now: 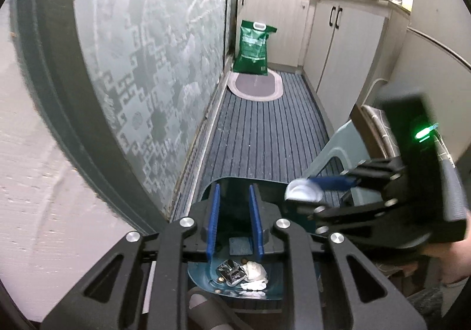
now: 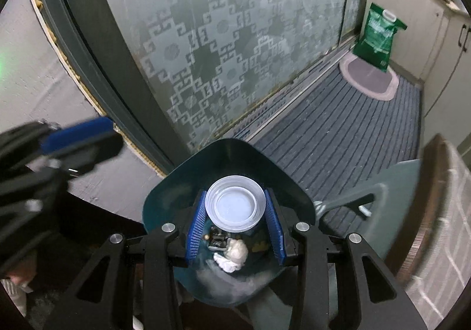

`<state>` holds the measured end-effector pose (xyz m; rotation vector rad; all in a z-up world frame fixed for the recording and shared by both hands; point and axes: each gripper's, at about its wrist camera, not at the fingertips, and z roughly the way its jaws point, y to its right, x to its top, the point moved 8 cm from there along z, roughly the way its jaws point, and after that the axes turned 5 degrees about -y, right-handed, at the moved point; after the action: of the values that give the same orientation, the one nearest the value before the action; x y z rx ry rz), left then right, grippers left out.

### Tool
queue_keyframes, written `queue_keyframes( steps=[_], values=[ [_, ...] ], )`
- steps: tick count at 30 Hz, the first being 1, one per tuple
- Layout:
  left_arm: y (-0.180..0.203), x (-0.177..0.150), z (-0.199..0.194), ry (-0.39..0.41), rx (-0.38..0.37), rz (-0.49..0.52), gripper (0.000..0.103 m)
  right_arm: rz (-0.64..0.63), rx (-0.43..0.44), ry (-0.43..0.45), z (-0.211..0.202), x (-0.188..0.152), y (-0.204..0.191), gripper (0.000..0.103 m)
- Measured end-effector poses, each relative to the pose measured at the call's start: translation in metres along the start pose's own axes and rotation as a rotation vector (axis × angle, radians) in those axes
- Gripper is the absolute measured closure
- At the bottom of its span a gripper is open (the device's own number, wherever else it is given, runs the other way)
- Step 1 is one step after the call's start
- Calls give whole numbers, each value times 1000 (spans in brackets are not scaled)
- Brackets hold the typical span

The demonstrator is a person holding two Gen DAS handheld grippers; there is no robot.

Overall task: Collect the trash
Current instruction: 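Carry the walnut shell and lid to the teal bin and release both inside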

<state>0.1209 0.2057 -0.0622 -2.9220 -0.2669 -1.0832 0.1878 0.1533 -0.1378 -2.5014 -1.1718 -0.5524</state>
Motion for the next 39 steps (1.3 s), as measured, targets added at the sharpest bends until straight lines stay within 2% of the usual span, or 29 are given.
queue_keyframes(
  steps=[6, 10, 11, 12, 14, 25, 32, 39],
  values=[
    [-5, 3, -20, 35, -6, 2, 81, -21, -9, -66, 30, -4, -12, 63],
    [-11, 4, -29, 52, -11, -5, 81, -18, -61, -79, 41, -3, -10, 63],
    [-11, 4, -30, 54, -11, -3, 81, -12, -73, -81, 42, -4, -8, 62],
    [-12, 5, -32, 57, -9, 0, 81, -2, -76, -85, 44, -4, -7, 51],
    [-13, 5, -35, 62, -11, -1, 81, -1, -55, -85, 45, -5, -9, 45],
    [-13, 12, -54, 101, 8, 11, 81, -23, -26, -80, 30, -20, -21, 46],
    [4, 15, -61, 112, -8, 45, 79, -15, -14, -72, 19, -30, -21, 56],
    [26, 20, -68, 126, -13, 81, 73, 0, -18, 9, -18, -30, -13, 62]
  ],
)
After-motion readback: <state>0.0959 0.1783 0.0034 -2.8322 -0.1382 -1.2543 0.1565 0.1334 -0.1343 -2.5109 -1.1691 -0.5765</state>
